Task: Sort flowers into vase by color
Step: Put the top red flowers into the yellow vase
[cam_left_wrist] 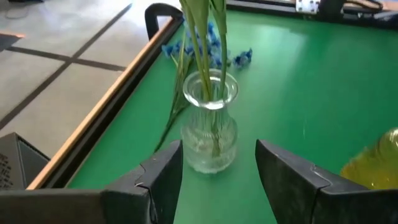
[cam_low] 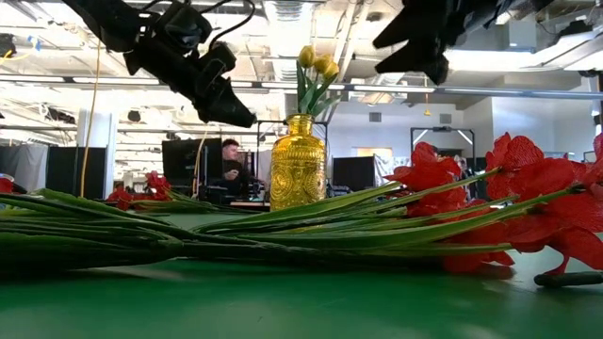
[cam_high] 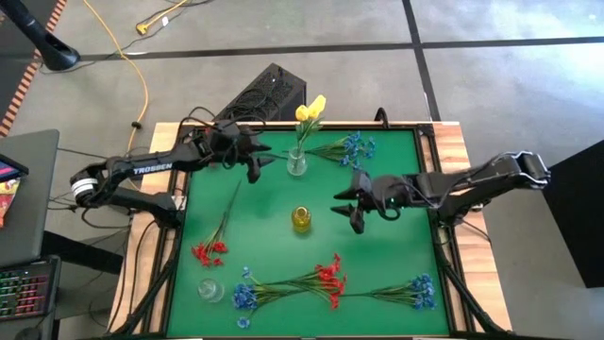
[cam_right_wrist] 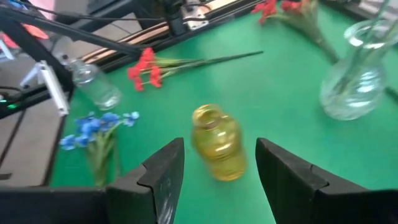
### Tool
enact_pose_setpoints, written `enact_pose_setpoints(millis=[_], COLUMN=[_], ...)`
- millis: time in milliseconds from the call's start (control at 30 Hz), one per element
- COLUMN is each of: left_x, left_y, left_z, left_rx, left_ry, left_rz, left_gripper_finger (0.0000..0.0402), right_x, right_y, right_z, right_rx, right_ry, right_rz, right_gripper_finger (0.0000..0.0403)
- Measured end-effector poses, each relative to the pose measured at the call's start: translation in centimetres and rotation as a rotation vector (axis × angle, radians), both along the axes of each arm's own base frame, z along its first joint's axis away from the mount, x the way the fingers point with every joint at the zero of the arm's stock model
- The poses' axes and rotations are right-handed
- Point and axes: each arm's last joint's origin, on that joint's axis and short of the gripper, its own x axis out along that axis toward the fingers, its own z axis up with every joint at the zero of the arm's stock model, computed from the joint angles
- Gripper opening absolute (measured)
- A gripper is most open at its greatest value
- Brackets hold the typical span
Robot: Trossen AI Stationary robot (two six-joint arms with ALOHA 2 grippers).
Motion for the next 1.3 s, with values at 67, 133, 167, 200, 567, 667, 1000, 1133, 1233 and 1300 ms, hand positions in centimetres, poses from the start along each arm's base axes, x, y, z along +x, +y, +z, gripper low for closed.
enact_pose_setpoints(millis=[67,133,167,200,567,667,1000,1133,1233,1300], left_x=[0.0,-0.1,-0.1,-0.1,-0.2,-0.2,-0.1,-0.1,-0.3,-0.4], left_y=[0.0,-0.1,-0.1,-0.1,-0.1,-0.1,-0.1,0.0,0.1,0.0], left_z=[-0.1,-0.2,-0.2,-0.2,-0.4,-0.4,-0.2,-0.2,-0.4,-0.7], left_rx=[-0.005,-0.003,-0.001,0.001,0.051,0.066,0.099,0.119,0.124,0.109], left_ry=[0.01,0.019,0.025,0.03,0.061,0.066,0.052,0.07,0.107,0.139], left_rz=[-0.001,-0.005,-0.007,-0.01,-0.044,-0.054,-0.063,-0.03,0.009,0.014], left_gripper_finger=[0.019,0.019,0.019,0.019,0.019,0.019,0.019,0.019,0.019,0.019], right_x=[-0.2,-0.4,-0.6,-0.7,-3.2,-3.5,-3.3,-3.0,-2.8,-2.7], right_y=[1.1,2.2,2.7,3.2,7.6,8.0,7.6,7.0,6.7,6.6], right_z=[0.0,0.0,0.0,0.0,-1.1,-1.2,-1.3,-1.3,-1.4,-1.4], right_rx=[0.015,0.026,0.034,0.045,0.169,0.16,-0.067,-0.064,-0.022,-0.001], right_ry=[-0.006,-0.013,-0.016,-0.018,0.105,0.12,0.139,0.143,0.159,0.167], right_rz=[-0.003,-0.009,-0.01,-0.008,0.03,0.049,0.201,0.187,0.229,0.254], right_gripper_finger=[0.0223,0.0223,0.0223,0.0223,0.0223,0.0223,0.0223,0.0223,0.0223,0.0223])
